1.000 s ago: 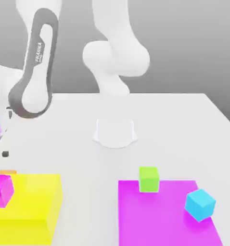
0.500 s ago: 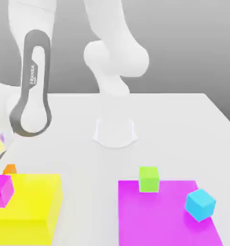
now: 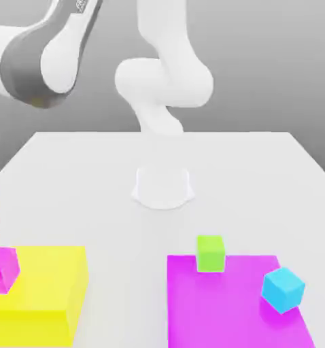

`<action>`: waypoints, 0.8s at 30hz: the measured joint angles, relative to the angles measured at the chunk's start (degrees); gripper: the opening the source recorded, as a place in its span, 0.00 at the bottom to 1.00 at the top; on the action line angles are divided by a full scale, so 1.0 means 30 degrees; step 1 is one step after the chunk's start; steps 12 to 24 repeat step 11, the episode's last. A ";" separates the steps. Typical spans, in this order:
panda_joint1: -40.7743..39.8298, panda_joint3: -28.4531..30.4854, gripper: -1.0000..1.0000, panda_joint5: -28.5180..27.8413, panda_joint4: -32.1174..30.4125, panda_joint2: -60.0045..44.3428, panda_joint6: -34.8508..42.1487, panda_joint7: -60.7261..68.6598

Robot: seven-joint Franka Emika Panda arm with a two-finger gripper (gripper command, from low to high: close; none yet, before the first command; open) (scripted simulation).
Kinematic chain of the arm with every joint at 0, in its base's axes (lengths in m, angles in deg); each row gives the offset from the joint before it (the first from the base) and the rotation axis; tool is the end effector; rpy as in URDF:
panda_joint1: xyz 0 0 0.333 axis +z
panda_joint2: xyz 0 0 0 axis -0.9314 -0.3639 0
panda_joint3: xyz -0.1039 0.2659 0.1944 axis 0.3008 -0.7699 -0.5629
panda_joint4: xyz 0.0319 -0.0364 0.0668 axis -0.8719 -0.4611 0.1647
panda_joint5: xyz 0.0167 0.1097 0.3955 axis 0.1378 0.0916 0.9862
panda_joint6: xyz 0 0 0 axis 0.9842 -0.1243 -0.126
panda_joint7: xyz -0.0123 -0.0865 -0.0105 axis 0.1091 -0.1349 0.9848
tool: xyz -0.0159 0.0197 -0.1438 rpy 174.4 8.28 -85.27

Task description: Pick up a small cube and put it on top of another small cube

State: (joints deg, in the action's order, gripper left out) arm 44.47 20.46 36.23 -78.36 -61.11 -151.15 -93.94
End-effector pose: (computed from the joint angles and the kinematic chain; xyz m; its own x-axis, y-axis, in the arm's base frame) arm 0.4467 -0.2913 0.2801 -0.4286 -0.9035 -0.0021 -0.9035 0.4286 -0.0027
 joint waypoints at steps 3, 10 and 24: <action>0.0037 0.0043 1.00 0.0172 -0.0192 -0.0570 -0.0740 0.0107; 0.0028 0.0078 1.00 -0.0090 0.0084 0.0215 0.0336 -0.0088; 0.0014 0.0071 1.00 -0.0243 0.0283 0.0781 0.1093 -0.0197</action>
